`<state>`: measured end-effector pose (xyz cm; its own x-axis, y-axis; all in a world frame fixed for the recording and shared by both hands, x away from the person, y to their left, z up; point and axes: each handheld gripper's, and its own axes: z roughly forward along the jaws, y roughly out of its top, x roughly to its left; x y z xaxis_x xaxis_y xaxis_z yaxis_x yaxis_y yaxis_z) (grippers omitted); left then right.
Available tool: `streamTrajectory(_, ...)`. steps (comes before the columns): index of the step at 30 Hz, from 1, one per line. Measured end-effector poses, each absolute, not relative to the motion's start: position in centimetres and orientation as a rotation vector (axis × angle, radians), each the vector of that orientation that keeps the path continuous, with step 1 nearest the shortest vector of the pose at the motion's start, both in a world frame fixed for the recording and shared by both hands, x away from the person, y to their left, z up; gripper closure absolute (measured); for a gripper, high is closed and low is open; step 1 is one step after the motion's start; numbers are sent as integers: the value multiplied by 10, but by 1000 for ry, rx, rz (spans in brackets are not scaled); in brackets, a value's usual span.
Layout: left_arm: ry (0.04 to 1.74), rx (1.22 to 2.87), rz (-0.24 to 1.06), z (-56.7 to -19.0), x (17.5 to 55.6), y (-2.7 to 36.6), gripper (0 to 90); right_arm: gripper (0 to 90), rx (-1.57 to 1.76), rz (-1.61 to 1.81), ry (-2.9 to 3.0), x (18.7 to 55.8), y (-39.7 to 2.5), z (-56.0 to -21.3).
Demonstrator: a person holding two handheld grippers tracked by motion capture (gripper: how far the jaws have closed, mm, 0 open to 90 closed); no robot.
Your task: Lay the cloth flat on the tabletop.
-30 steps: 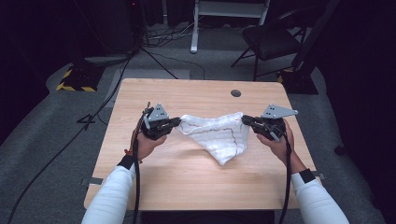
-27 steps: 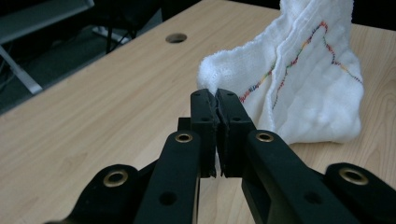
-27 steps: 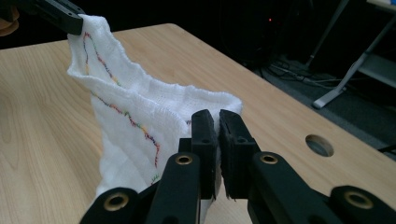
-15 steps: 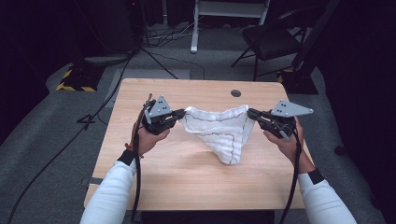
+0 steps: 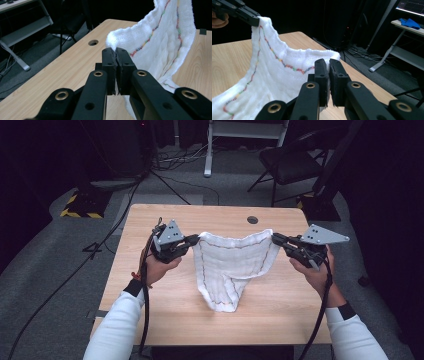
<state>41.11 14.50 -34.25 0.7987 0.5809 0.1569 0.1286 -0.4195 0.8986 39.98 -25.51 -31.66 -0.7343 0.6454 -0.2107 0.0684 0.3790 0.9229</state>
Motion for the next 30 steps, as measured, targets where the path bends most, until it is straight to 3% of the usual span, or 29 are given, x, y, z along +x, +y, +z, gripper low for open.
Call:
streamTrajectory(18,574,2008,548,-362,435,130,863,855,720,1304,2075,422,-258,-333)
streamTrajectory(30,704,2042,534,-405,487,112,863,854,875,1201,2125,485,-250,-379)
